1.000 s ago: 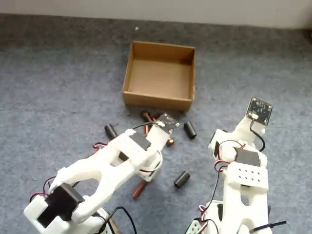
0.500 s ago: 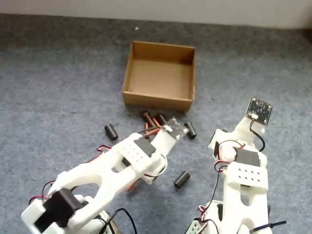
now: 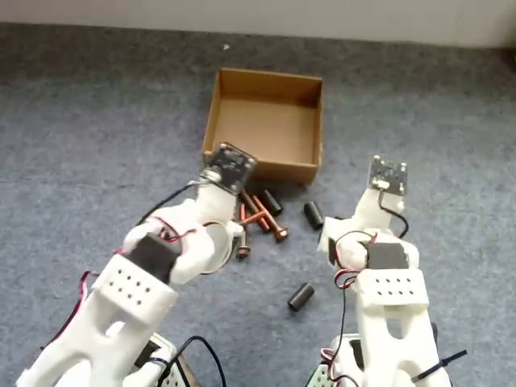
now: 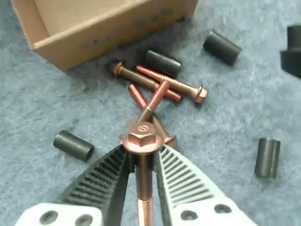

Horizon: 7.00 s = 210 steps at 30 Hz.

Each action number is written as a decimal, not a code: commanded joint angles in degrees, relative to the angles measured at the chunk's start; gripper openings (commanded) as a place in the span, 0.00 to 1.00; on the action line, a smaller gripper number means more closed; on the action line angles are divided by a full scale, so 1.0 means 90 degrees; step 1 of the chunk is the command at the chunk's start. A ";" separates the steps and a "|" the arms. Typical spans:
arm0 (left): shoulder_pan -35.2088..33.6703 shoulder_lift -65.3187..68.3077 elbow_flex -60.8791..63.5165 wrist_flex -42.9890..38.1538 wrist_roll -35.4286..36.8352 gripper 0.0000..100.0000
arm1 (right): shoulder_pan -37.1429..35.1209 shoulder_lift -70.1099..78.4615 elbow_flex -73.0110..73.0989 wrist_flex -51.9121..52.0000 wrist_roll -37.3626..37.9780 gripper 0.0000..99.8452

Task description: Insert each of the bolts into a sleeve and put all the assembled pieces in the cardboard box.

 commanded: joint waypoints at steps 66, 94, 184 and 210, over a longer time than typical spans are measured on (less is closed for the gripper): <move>-0.0103 -0.4576 0.2066 -0.2549 0.2100 0.00 | -0.3619 -0.5035 0.3648 -0.3961 0.2442 0.00; 0.0259 -0.5905 0.3179 -0.2520 0.2090 0.00 | -0.3834 -0.5035 0.3619 -0.3560 0.2833 0.00; -0.3228 -0.5973 0.4625 0.0205 -0.0322 0.01 | -0.1460 0.7468 -0.6129 -0.4166 0.1592 0.01; -0.3219 -0.5973 0.4645 0.0205 -0.0889 0.01 | -0.1753 0.8063 -1.0994 0.2320 0.1631 0.20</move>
